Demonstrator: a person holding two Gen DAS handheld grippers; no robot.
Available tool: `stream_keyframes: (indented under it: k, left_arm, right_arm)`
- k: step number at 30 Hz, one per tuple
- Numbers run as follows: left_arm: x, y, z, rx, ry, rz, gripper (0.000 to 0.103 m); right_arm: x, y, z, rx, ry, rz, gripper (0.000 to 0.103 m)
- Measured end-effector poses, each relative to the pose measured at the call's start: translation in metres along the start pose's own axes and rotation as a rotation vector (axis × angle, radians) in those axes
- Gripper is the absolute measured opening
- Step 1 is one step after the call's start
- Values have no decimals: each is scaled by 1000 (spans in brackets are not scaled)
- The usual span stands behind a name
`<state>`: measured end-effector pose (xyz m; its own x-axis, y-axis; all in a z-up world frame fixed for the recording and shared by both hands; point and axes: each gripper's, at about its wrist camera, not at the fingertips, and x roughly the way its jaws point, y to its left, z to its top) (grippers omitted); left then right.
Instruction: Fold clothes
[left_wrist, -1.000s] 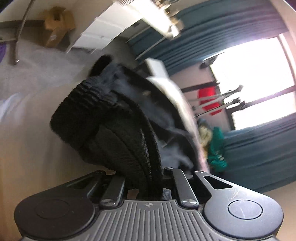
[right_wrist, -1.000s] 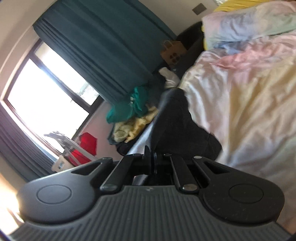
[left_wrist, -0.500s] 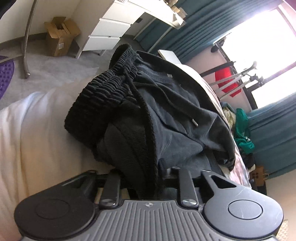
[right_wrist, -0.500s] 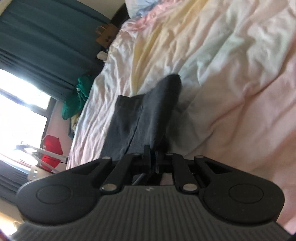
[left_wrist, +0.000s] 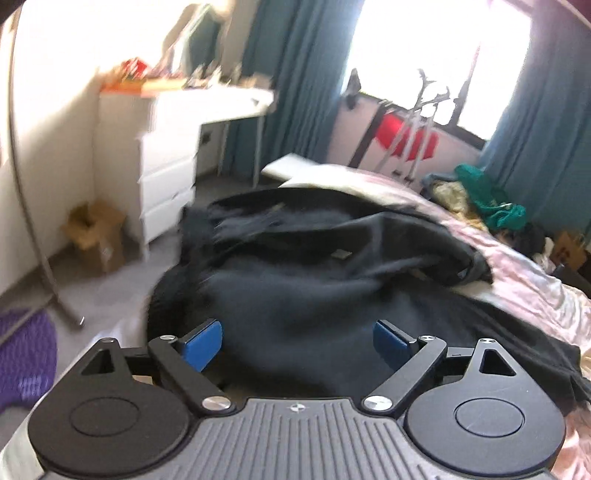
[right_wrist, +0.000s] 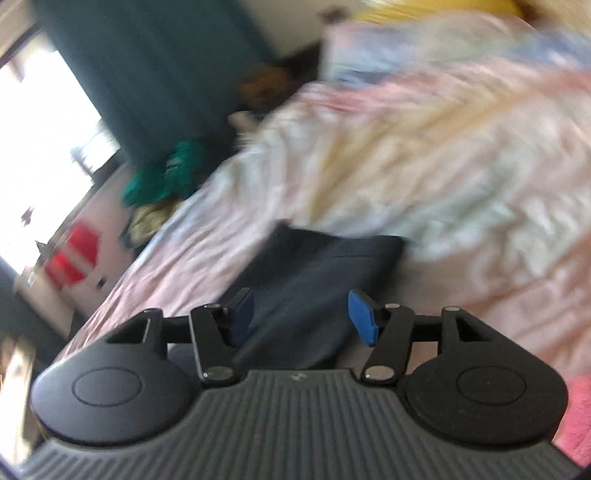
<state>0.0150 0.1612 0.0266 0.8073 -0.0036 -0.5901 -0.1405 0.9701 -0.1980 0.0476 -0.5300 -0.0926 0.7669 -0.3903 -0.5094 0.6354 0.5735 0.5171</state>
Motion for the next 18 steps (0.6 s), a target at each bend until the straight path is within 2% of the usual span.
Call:
stream_keyframes:
  k: [2,3,7,13,16,18]
  left_arm:
    - [18,-23,1,34,-13,-13,92]
    - [27,-35,1,51,-20,-20,92]
    - [63,-82,2,118,-47,-46,92]
    - [117,-149,2,220,-88,-83,92]
    - [149,-149,-16,277,-108,-69,92]
    - [164,-143,-22,266,-73,-55,92]
  right_arm:
    - [-6,23,-5,-42,5,94,78]
    - [-7,33,-9,-58,19,152,79]
    - [-5,65,-30,-144,84,296,80]
    - [-11,107,-66,-342,114,393,80]
    - [-10,117,-79,-367,124,438,80]
    - [-6,124,-88,-364,159,463,80]
